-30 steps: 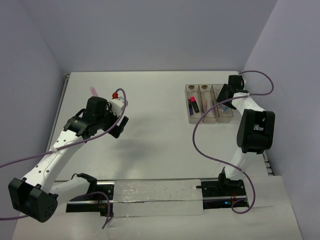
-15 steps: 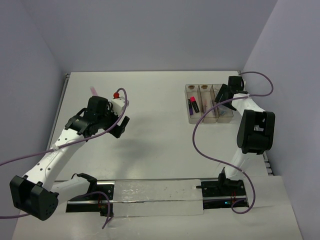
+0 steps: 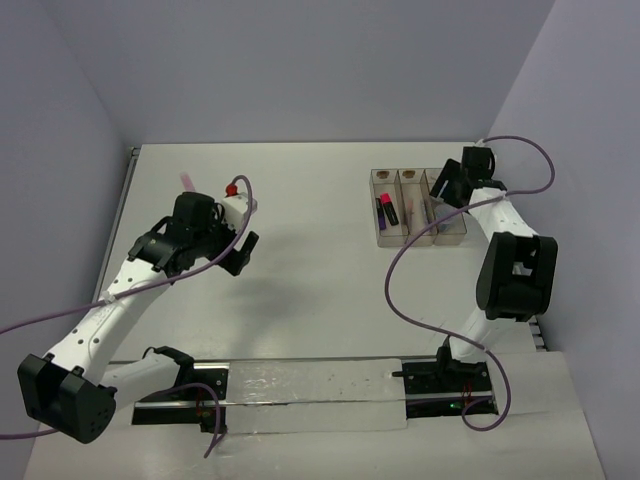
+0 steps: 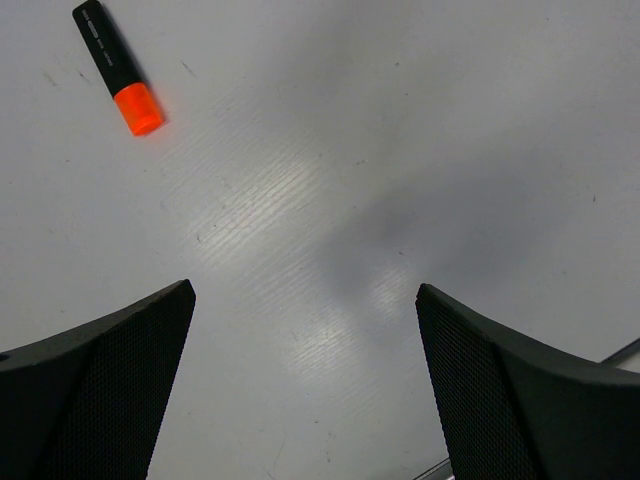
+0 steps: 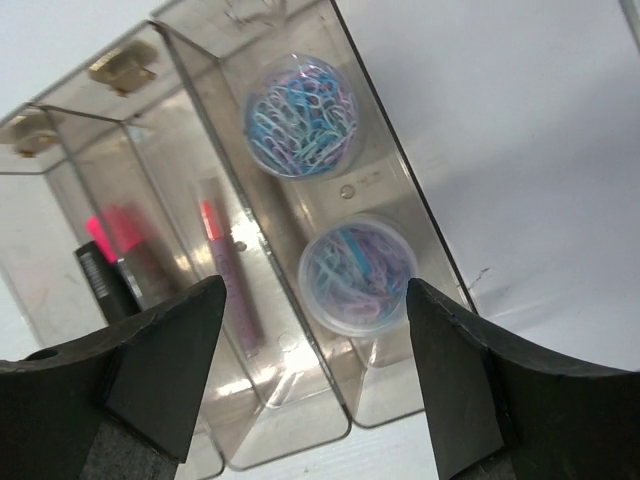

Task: Sort the stationery into containers
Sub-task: Place the stationery in the storage box, then pick up the pen from the center of the board, then place the pen in the storage box, then pick up the pen from the center of the board.

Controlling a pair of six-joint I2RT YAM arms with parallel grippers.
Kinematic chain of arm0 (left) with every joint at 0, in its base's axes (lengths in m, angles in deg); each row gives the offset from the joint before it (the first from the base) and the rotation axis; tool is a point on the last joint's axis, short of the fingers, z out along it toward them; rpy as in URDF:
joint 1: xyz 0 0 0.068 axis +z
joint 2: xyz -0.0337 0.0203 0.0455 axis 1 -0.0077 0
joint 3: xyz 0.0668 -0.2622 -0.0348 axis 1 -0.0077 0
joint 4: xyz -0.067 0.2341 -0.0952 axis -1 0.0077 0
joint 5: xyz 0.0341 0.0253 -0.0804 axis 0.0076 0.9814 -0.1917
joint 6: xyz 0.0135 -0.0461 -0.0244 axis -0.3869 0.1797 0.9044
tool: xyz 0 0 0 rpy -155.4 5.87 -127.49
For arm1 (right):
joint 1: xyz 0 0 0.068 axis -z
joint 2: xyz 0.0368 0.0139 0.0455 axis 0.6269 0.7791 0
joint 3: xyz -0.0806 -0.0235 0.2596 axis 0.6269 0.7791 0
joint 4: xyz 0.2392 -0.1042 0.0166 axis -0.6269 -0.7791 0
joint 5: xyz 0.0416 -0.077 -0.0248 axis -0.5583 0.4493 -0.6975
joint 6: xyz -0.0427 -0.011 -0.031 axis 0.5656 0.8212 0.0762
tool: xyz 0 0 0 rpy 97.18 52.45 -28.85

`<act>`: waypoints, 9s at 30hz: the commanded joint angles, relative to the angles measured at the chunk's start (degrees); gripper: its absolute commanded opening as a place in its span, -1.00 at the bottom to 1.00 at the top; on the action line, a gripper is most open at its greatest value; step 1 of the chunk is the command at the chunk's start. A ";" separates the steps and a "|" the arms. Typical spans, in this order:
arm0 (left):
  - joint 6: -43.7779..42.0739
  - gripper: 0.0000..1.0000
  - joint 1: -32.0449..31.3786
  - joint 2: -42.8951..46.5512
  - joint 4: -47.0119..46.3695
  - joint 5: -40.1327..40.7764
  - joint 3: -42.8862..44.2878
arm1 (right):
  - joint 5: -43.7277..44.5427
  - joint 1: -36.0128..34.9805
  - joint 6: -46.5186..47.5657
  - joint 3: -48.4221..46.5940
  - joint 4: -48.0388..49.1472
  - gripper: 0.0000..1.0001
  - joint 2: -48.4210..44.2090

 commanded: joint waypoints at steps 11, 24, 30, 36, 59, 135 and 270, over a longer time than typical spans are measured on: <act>3.94 0.89 8.98 -13.67 -2.68 1.34 11.83 | -0.91 -14.76 1.54 0.42 -0.75 0.56 -18.00; 10.24 0.62 15.09 -50.34 -5.32 9.16 30.26 | -6.11 -19.42 0.76 5.94 -1.22 0.55 -22.78; 11.18 0.62 15.12 -57.68 -6.56 6.44 35.01 | -6.51 -19.50 1.36 7.50 -0.86 0.55 -22.29; 12.26 0.61 15.02 -59.26 -9.83 6.14 35.68 | -7.73 -19.51 1.76 7.66 -0.94 0.55 -21.31; 19.38 -1.00 14.96 -46.74 -8.28 -14.70 30.08 | -15.68 -24.92 0.88 6.77 -1.24 0.53 -27.02; 18.47 0.98 15.17 -0.55 -15.61 -9.99 3.17 | 8.91 -28.19 9.19 -21.35 -13.98 -0.84 1.16; 29.14 -1.00 21.70 -32.29 -7.26 -15.00 29.51 | -30.24 -41.32 -35.57 -18.04 26.19 0.34 2.59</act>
